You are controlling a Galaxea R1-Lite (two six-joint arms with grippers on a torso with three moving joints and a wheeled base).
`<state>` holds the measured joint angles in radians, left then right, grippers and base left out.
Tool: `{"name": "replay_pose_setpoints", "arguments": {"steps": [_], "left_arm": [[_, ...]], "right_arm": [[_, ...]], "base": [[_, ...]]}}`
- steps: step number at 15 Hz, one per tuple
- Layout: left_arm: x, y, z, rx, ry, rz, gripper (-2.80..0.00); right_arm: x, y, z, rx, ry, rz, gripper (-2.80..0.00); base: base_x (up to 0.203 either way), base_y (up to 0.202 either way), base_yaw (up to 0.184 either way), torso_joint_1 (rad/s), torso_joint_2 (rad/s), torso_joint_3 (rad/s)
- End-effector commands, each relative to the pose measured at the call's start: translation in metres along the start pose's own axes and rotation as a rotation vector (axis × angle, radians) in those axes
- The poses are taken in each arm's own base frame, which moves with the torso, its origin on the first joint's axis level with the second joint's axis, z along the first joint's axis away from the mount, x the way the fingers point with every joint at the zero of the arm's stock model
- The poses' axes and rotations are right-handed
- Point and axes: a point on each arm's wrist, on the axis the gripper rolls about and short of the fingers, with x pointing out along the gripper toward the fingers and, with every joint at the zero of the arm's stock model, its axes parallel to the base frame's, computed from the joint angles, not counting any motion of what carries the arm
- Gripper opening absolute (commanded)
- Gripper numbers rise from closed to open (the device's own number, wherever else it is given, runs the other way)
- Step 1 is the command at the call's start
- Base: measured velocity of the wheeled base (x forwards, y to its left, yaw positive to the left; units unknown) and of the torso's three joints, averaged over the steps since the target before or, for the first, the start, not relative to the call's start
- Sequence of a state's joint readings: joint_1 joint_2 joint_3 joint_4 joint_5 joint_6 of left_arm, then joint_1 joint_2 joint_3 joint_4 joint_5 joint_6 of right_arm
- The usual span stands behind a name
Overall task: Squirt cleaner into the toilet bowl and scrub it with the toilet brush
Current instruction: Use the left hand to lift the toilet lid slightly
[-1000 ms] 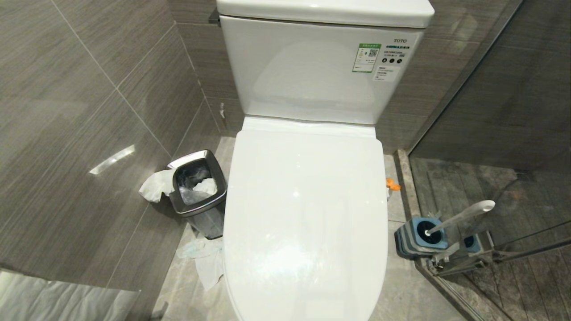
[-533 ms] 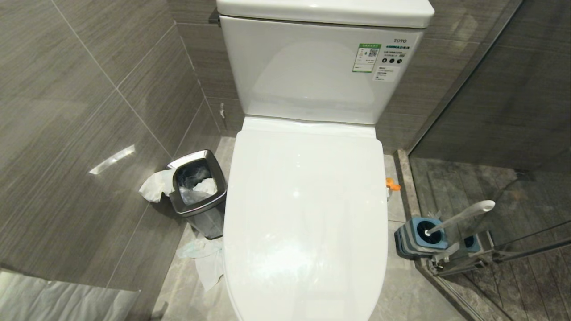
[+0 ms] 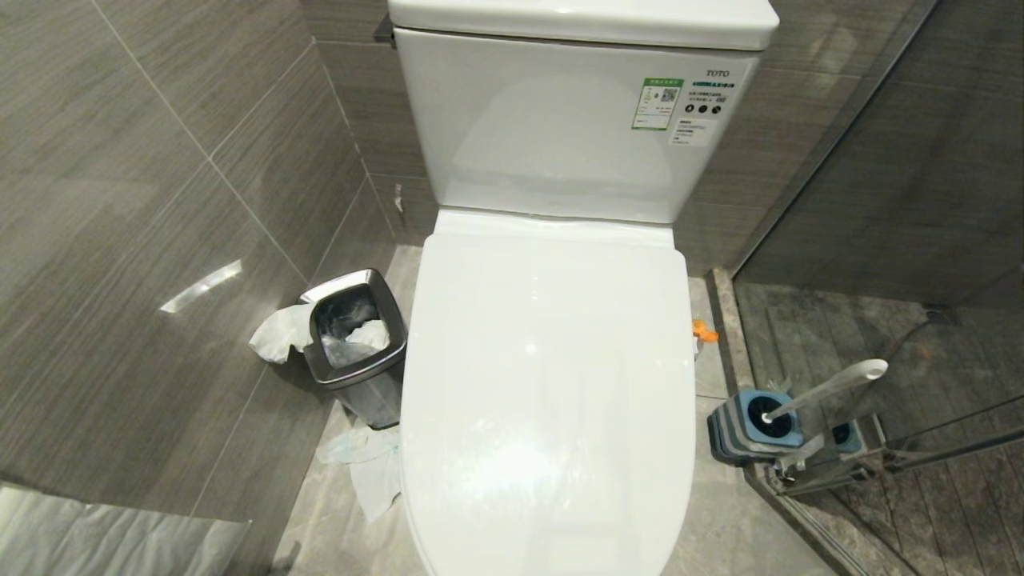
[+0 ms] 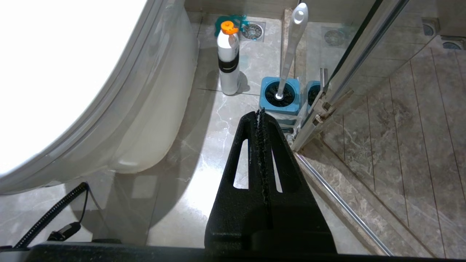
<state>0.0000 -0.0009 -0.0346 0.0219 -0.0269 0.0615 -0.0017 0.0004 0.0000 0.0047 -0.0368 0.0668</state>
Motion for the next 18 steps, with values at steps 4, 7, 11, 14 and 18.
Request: {"name": "replay_pose_setpoints", "arguments": {"steps": [4, 7, 11, 14, 18], "left_arm": [[-0.012, -0.001, 0.021, 0.013, 0.012, -0.079, -2.80], [-0.017, -0.001, 0.032, 0.048, 0.017, -0.115, -2.80], [-0.015, 0.000, 0.056, 0.053, 0.018, -0.145, -2.80], [-0.011, 0.001, 0.078, 0.055, 0.018, -0.156, -2.80], [-0.004, 0.003, 0.104, 0.072, 0.023, -0.177, -2.80]], "right_arm": [[0.000, 0.000, 0.000, 0.001, 0.000, 0.000, -2.80], [0.000, 0.000, 0.000, 0.001, -0.002, 0.000, -2.80], [0.000, 0.000, 0.000, 0.001, -0.001, 0.001, -2.80], [0.000, 0.000, 0.000, 0.001, 0.000, 0.001, -2.80], [0.000, 0.000, 0.000, 0.001, 0.000, 0.000, -2.80]], "base": [[0.000, 0.000, 0.000, 0.000, 0.00, 0.000], [0.000, 0.000, 0.000, 0.000, 0.00, 0.000], [0.000, 0.000, 0.000, 0.000, 0.00, 0.000], [0.000, 0.000, 0.000, 0.000, 0.00, 0.000], [0.000, 0.000, 0.000, 0.000, 0.00, 0.000]]}}
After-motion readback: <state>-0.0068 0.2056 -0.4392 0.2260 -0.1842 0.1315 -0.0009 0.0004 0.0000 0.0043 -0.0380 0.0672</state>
